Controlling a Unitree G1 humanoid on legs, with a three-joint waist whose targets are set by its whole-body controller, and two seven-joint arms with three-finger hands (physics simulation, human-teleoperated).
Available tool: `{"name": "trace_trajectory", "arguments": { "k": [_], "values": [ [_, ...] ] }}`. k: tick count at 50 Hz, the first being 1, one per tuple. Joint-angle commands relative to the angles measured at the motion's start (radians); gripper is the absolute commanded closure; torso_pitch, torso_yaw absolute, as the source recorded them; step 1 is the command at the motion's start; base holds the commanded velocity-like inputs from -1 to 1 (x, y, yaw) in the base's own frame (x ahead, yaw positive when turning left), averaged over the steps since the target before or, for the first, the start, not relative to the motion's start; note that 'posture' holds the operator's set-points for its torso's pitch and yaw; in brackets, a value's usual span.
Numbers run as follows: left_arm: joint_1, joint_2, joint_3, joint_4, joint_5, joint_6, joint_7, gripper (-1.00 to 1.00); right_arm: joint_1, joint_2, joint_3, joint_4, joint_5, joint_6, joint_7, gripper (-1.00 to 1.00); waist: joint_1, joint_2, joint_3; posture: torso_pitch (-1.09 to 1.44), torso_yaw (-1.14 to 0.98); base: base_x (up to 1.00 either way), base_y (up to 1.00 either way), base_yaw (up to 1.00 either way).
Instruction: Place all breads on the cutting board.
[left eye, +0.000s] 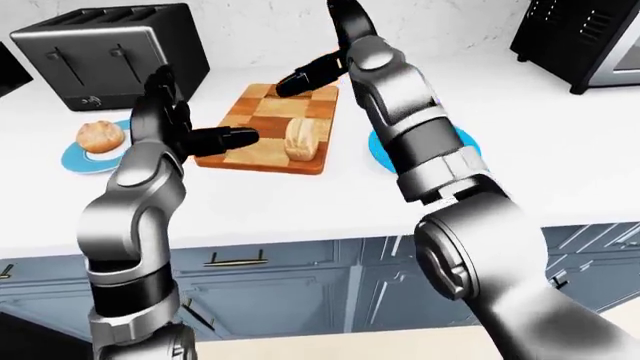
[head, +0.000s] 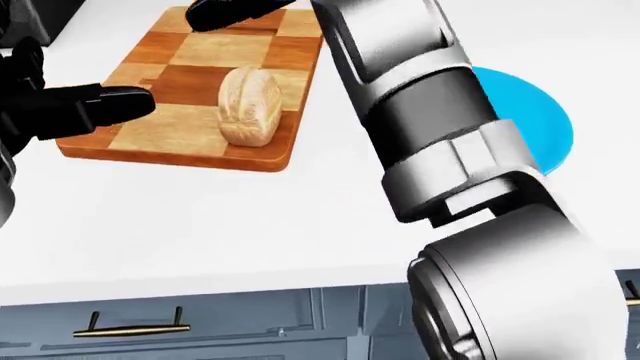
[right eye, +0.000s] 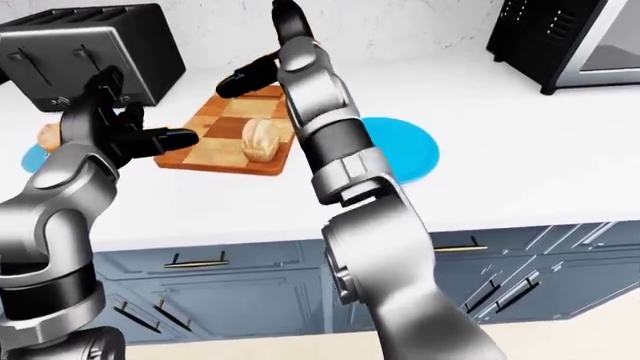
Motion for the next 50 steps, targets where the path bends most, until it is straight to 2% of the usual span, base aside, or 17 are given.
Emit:
{"name": "trace_trajectory", "arguments": {
  "k": [1,5,13,23,24,26,29,34,35,36,37,38,39,45,47,48,50],
  "values": [
    [-0.045,0.033,0.021,-0.044,-0.008,-0.008,0.001,-1.0,0.012,-0.022,0.027,-0.265,-0.009,0.19,0.032,-1.0,0.001,0.005,-0.032,0.0,0.0,0.0,0.0,0.0],
    [-0.046,0.057,0.034,-0.051,-0.016,0.003,0.003,-1.0,0.125,-0.047,0.045,-0.638,-0.028,0.459,0.077,-1.0,0.007,-0.002,-0.023,0.0,0.0,0.0,0.0,0.0],
    [-0.054,0.085,0.05,-0.089,-0.039,0.043,0.015,-1.0,0.2,-0.082,0.061,-0.966,-0.081,0.684,0.145,-1.0,0.008,-0.003,-0.019,0.0,0.0,0.0,0.0,0.0],
    [-0.077,0.113,0.066,-0.085,-0.056,0.058,0.036,-1.0,0.232,-0.106,0.055,-1.083,-0.141,0.746,0.197,-1.0,0.002,0.004,-0.017,0.0,0.0,0.0,0.0,0.0],
    [-0.073,0.113,0.07,-0.092,-0.061,0.061,0.039,-1.0,0.265,-0.093,0.043,-1.119,-0.14,0.755,0.192,-1.0,-0.001,0.009,-0.04,0.0,0.0,0.0,0.33,0.0],
    [-0.057,0.111,0.069,-0.115,-0.068,0.071,0.048,-1.0,0.325,-0.09,0.052,-1.182,-0.147,0.767,0.193,-1.0,0.003,-0.022,-0.03,0.0,0.0,0.0,0.36,0.0],
    [-0.056,0.112,0.068,-0.118,-0.071,0.075,0.054,-1.0,0.335,-0.102,0.042,-1.208,-0.147,0.788,0.199,-1.0,0.003,-0.04,-0.049,0.0,0.0,0.0,0.36,0.0],
    [-0.058,0.098,0.048,-0.103,-0.063,0.06,0.058,-1.0,0.35,-0.114,0.035,-1.213,-0.144,0.786,0.196,-1.0,-0.005,0.014,-0.024,0.0,0.0,0.0,0.37,0.0],
    [-0.059,0.098,0.049,-0.103,-0.063,0.061,0.058,-1.0,0.35,-0.114,0.034,-1.213,-0.143,0.786,0.195,-1.0,-0.008,0.04,-0.027,0.0,0.0,0.0,0.37,0.0],
    [-0.059,0.096,0.049,-0.104,-0.064,0.062,0.059,-1.0,0.351,-0.115,0.033,-1.208,-0.141,0.78,0.195,-1.0,-0.011,0.088,-0.04,0.0,0.0,0.0,0.37,0.0],
    [-0.057,0.094,0.048,-0.104,-0.063,0.06,0.058,-1.0,0.35,-0.115,0.033,-1.208,-0.14,0.782,0.194,-1.0,-0.009,0.075,-0.044,0.0,0.0,0.0,0.36,0.0],
    [-0.057,0.095,0.047,-0.104,-0.063,0.061,0.057,-1.0,0.342,-0.113,0.033,-1.206,-0.138,0.783,0.192,-1.0,0.0,0.057,-0.012,0.0,0.0,0.0,0.0,0.0],
    [-0.059,0.096,0.049,-0.103,-0.063,0.062,0.056,-1.0,0.341,-0.112,0.032,-1.206,-0.137,0.782,0.19,-1.0,-0.001,0.066,-0.012,0.0,0.0,0.0,0.0,0.0],
    [-0.05,0.091,0.046,-0.101,-0.059,0.053,0.052,-1.0,0.356,-0.1,0.034,-1.21,-0.129,0.773,0.175,-1.0,-0.012,0.029,0.004,0.0,0.0,0.0,0.0,0.0],
    [-0.045,0.09,0.047,-0.107,-0.058,0.055,0.05,-1.0,0.365,-0.098,0.036,-1.217,-0.126,0.776,0.174,-1.0,-0.009,0.015,0.005,0.0,0.0,0.0,0.0,0.0],
    [-0.044,0.089,0.047,-0.108,-0.057,0.056,0.05,-1.0,0.366,-0.097,0.035,-1.218,-0.124,0.776,0.173,-1.0,-0.01,0.019,-0.017,0.0,0.0,0.0,0.26,0.0],
    [-0.043,0.087,0.045,-0.113,-0.056,0.06,0.05,-1.0,0.373,-0.096,0.034,-1.222,-0.12,0.774,0.169,-1.0,-0.006,-0.04,-0.015,0.0,0.0,0.0,0.52,0.0]
  ]
}}
